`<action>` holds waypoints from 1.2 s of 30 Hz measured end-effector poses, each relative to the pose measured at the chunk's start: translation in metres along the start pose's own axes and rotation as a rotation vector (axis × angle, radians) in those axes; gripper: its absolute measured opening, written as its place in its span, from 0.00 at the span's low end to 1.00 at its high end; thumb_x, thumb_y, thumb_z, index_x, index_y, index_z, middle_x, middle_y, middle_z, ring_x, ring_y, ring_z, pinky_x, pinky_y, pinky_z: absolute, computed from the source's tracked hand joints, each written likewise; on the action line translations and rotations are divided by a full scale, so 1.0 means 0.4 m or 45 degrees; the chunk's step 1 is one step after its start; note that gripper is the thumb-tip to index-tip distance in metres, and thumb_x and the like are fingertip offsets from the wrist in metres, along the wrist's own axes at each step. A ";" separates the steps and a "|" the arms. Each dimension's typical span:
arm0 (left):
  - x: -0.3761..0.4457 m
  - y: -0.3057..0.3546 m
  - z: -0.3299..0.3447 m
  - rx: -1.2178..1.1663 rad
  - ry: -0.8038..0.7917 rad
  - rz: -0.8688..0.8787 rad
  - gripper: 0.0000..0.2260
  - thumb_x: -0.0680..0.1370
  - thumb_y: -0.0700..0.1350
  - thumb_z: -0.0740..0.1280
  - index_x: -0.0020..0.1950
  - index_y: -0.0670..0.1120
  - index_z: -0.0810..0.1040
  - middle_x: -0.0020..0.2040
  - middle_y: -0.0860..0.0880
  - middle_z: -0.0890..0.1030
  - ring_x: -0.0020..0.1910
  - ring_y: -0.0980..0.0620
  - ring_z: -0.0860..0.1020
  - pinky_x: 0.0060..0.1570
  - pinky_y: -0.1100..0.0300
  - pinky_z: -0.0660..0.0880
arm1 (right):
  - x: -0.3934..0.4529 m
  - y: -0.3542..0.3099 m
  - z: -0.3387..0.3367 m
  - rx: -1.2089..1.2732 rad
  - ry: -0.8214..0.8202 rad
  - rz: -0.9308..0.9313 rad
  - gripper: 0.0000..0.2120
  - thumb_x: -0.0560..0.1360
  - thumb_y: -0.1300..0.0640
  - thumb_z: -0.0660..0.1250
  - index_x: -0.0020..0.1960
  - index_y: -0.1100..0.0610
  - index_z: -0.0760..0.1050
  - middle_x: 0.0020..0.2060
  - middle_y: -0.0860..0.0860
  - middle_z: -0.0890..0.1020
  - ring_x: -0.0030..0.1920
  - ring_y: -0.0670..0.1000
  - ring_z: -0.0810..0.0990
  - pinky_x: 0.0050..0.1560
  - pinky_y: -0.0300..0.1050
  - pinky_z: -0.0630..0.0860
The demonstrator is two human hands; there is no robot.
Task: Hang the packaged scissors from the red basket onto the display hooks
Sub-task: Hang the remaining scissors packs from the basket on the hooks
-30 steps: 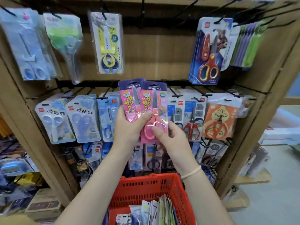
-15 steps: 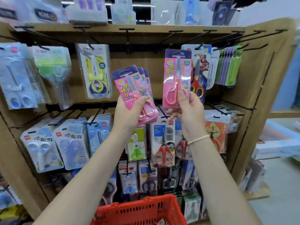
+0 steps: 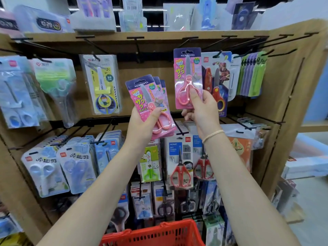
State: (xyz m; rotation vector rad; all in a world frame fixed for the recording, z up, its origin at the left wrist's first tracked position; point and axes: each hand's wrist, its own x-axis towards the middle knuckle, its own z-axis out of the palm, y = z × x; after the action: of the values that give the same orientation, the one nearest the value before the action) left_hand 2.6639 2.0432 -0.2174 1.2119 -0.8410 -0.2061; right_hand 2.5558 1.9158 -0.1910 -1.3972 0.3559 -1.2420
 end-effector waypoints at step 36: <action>-0.008 -0.029 0.021 -0.112 -0.017 0.002 0.15 0.75 0.47 0.77 0.60 0.48 0.78 0.53 0.49 0.87 0.51 0.50 0.85 0.58 0.46 0.81 | -0.126 0.073 -0.002 -0.151 -0.169 0.215 0.17 0.78 0.44 0.68 0.51 0.58 0.75 0.30 0.50 0.77 0.25 0.48 0.73 0.25 0.40 0.68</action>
State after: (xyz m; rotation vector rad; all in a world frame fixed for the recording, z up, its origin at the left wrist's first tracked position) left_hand 2.6594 2.0343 -0.2283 1.1284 -0.8362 -0.2474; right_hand 2.5481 1.9473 -0.2391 -1.5096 0.4519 -0.9986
